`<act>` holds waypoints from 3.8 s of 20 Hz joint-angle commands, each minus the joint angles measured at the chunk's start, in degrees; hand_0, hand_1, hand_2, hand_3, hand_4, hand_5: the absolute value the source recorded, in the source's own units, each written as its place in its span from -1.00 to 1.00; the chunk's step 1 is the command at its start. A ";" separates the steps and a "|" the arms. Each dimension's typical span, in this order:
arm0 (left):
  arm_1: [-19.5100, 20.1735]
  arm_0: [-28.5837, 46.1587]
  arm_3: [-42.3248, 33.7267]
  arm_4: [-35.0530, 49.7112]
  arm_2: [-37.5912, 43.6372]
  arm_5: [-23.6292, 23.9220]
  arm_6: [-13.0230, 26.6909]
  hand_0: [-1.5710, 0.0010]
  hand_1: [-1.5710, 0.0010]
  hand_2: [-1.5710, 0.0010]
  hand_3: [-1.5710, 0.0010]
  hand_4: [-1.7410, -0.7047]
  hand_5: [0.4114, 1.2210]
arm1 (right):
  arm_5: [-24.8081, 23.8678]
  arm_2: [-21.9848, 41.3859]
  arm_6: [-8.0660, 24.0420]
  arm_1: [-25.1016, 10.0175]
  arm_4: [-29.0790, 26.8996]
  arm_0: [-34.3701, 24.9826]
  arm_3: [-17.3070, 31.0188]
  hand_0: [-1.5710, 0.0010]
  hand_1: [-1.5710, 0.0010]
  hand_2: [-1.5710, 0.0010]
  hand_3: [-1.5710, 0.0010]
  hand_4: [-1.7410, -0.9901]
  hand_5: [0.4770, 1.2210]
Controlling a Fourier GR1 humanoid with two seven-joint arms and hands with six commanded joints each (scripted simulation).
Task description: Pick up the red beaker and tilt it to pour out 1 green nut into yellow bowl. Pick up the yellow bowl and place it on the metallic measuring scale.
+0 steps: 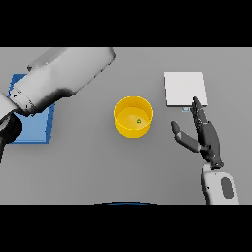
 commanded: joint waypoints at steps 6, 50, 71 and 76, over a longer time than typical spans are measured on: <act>6.61 -4.23 16.50 15.99 16.30 2.65 4.37 -1.00 -0.96 -0.96 -0.83 -0.80 0.99 | 0.75 0.44 0.59 -1.05 0.26 -1.32 -0.33 1.00 1.00 1.00 1.00 0.18 -0.54; 33.51 53.54 -27.74 75.38 28.85 29.39 31.80 0.49 0.57 0.61 0.76 0.80 -0.37 | 0.42 1.80 -2.67 -2.19 3.08 -1.46 1.75 1.00 1.00 1.00 1.00 0.13 -0.33; 32.29 54.56 -27.90 73.84 28.41 33.82 27.38 1.00 1.00 1.00 1.00 0.92 -0.26 | 11.06 15.30 0.83 -14.49 21.31 -19.68 5.78 1.00 1.00 1.00 1.00 0.33 -0.57; 32.57 54.97 -28.18 74.40 28.90 33.73 26.38 1.00 1.00 1.00 1.00 0.91 -0.25 | 16.01 21.81 -2.16 -17.87 27.97 -26.58 9.23 1.00 1.00 1.00 1.00 0.35 -0.62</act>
